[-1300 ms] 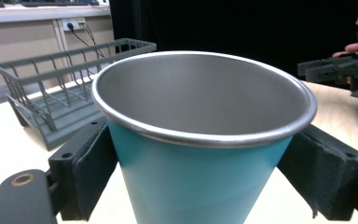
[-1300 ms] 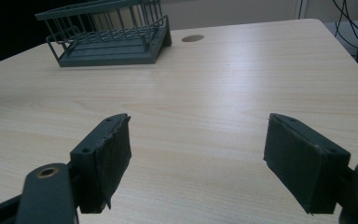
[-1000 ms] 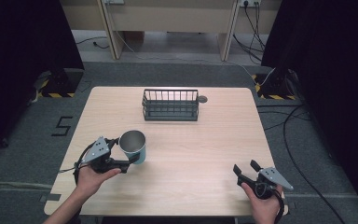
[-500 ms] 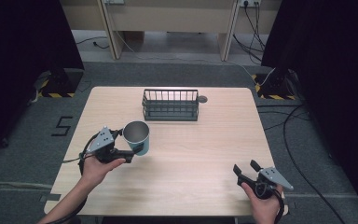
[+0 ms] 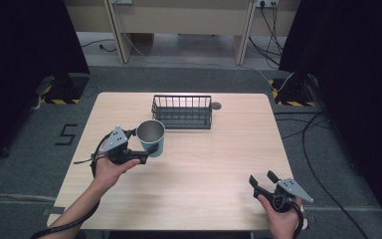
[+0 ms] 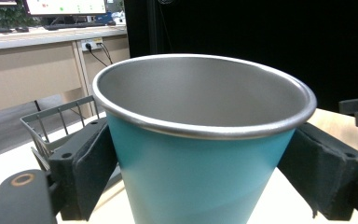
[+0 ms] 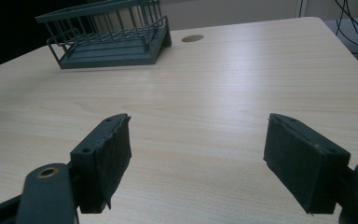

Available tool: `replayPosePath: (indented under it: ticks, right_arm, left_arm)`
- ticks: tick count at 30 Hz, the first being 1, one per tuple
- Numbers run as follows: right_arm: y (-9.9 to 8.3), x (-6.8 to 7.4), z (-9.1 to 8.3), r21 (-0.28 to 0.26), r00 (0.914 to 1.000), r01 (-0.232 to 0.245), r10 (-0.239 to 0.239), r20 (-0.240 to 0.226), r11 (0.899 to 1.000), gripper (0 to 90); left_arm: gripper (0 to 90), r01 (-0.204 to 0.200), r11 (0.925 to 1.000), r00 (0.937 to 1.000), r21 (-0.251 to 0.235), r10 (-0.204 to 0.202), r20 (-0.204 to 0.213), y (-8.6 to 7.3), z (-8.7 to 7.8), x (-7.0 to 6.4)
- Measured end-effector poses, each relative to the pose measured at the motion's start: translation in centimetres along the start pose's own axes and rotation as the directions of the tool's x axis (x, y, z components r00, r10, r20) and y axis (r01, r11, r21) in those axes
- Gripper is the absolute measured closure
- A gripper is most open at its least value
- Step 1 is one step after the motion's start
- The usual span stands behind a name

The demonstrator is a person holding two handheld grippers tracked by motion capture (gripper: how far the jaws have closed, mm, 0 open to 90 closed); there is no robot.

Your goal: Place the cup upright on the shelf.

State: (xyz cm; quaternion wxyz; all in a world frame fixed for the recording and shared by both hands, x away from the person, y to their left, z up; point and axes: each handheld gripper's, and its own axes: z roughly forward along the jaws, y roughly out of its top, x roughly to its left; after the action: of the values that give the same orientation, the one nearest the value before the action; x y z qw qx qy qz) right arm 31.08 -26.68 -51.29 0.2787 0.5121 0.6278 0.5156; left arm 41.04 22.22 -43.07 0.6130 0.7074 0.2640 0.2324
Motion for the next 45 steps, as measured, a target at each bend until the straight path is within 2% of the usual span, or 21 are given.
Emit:
replayPosePath:
  ticks: [23,45]
  right_arm:
    - [0.0,-0.1,0.0,0.0,1.0,-0.003,0.003,-0.001,1.0,23.7]
    - [0.0,-0.1,0.0,0.003,1.0,-0.002,0.002,-0.003,1.0,23.8]
  left_arm:
    - [14.0,0.017,0.9998,0.9992,0.001,-0.017,-0.035,1.0,4.2,1.6]
    - [14.0,0.039,0.9992,0.9957,0.004,-0.039,-0.084,2.1,7.3,3.7]
